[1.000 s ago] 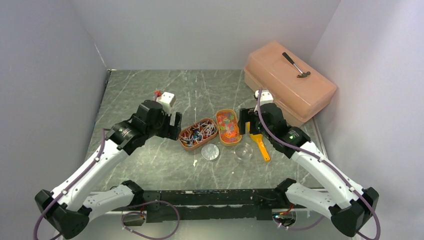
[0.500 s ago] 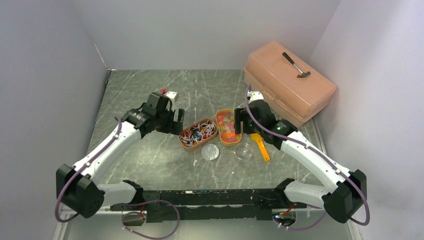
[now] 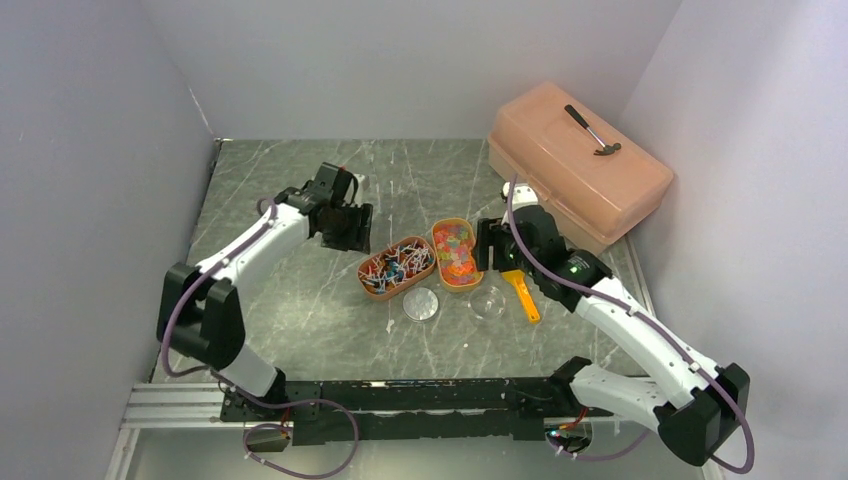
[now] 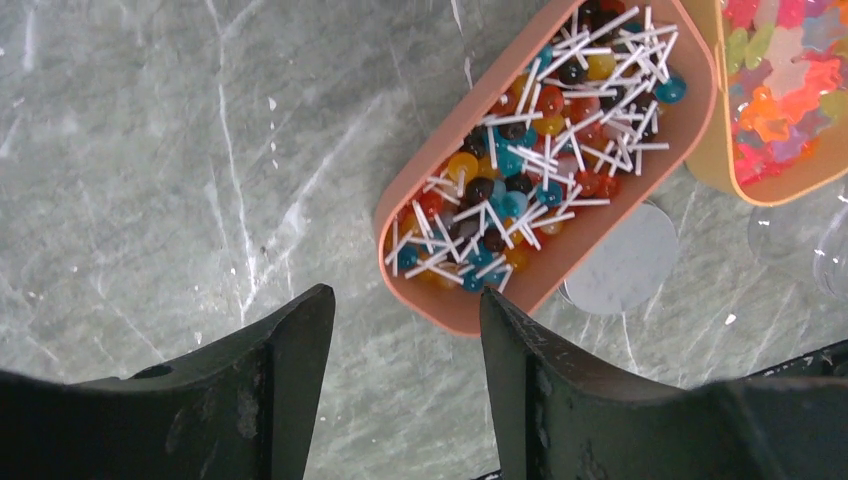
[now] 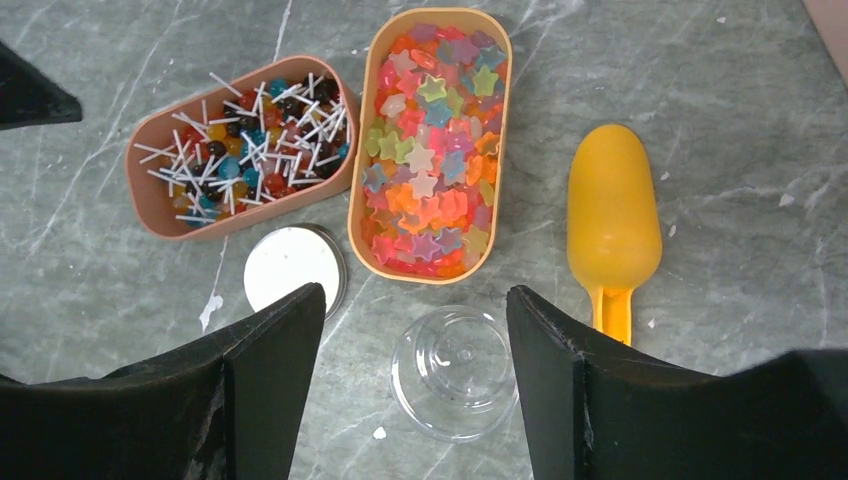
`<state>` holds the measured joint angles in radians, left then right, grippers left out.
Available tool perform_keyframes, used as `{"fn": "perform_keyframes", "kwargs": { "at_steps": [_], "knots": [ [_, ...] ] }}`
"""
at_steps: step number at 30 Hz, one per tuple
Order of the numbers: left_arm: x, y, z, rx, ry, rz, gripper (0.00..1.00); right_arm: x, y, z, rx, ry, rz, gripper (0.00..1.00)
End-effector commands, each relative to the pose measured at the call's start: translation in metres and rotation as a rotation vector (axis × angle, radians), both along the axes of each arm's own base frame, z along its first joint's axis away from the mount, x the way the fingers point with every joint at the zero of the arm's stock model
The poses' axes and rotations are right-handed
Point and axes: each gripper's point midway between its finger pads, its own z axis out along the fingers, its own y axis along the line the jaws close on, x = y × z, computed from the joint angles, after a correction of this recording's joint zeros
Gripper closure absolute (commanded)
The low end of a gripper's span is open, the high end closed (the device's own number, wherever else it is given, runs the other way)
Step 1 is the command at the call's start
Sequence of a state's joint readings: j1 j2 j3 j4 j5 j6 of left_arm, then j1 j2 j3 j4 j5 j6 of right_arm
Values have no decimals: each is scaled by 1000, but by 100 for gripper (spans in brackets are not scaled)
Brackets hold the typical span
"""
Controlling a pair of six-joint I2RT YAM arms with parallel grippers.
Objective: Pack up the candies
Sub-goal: Adjust the storage box at the center of the board.
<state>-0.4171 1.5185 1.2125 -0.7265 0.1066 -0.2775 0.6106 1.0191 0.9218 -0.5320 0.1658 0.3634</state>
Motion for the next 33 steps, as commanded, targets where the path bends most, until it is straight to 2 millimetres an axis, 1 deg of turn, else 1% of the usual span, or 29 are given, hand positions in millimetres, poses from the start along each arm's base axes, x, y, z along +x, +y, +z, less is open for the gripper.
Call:
{"fn": "perform_keyframes", "kwargs": {
  "at_steps": [1, 4, 8, 10, 13, 20, 24, 33],
  "knots": [
    [16, -9, 1, -9, 14, -21, 41, -4, 3, 6, 31, -28, 31, 31],
    [21, -14, -10, -4, 48, -31, 44, -8, 3, 8, 38, -34, 43, 31],
    [25, -19, -31, 15, 118, -47, 52, -12, 4, 11, 58, -46, 55, 32],
    [24, -18, -41, 26, 142, -53, 54, -13, 4, 13, 65, -49, 60, 32],
    [22, -18, -50, 34, 164, -61, 57, -15, 6, 15, 72, -52, 74, 33],
    [21, -18, -61, 46, 191, -67, 59, -17, 9, 12, 82, -42, 91, 35],
    [23, -21, -67, 40, 208, -69, 61, -18, 11, 10, 83, -35, 100, 37],
    [25, -27, -69, 15, 218, -65, 66, -19, 14, 9, 92, -24, 112, 40]
  ]
}}
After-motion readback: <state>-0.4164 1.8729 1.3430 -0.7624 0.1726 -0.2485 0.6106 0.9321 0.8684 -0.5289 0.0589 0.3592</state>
